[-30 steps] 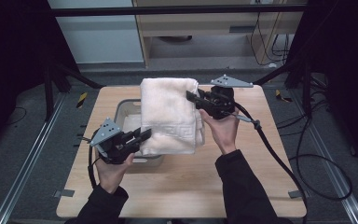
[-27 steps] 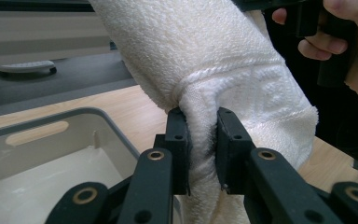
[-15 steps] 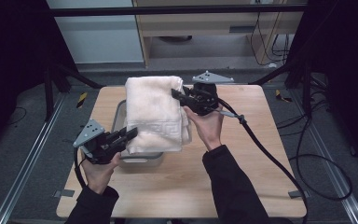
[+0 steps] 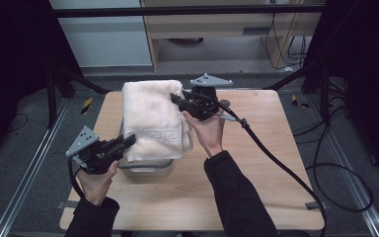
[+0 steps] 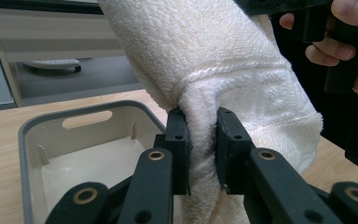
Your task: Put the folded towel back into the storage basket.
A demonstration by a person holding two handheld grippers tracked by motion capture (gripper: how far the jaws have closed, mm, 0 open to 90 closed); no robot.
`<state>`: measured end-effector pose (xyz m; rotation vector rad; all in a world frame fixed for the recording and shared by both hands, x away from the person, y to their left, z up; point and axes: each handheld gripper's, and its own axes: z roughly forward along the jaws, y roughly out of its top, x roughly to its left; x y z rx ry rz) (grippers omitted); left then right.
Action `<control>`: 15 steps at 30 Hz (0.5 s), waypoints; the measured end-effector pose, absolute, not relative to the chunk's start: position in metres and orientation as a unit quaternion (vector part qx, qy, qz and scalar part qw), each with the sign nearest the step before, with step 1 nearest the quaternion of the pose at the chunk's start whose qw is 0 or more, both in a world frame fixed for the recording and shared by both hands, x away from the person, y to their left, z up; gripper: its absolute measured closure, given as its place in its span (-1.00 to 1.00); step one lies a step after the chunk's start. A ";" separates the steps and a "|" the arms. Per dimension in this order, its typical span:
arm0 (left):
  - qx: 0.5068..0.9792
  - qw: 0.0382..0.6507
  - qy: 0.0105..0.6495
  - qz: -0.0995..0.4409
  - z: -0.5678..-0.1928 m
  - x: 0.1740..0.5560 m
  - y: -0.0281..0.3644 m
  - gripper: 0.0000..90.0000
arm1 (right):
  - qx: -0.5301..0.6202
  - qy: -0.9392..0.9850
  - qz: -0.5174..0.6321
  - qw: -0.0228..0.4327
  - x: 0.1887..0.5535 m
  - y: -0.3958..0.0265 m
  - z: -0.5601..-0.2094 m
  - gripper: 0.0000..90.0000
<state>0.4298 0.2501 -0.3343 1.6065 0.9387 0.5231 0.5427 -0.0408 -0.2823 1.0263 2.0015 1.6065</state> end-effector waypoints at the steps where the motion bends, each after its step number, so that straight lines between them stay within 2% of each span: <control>1: 0.683 0.568 0.401 0.223 -0.334 0.429 0.251 0.70 | 0.365 0.712 0.571 0.187 0.543 -0.039 -0.282 0.52; 15: 0.685 0.551 0.420 0.222 -0.343 0.434 0.267 0.70 | 0.367 0.718 0.564 0.176 0.553 -0.018 -0.296 0.52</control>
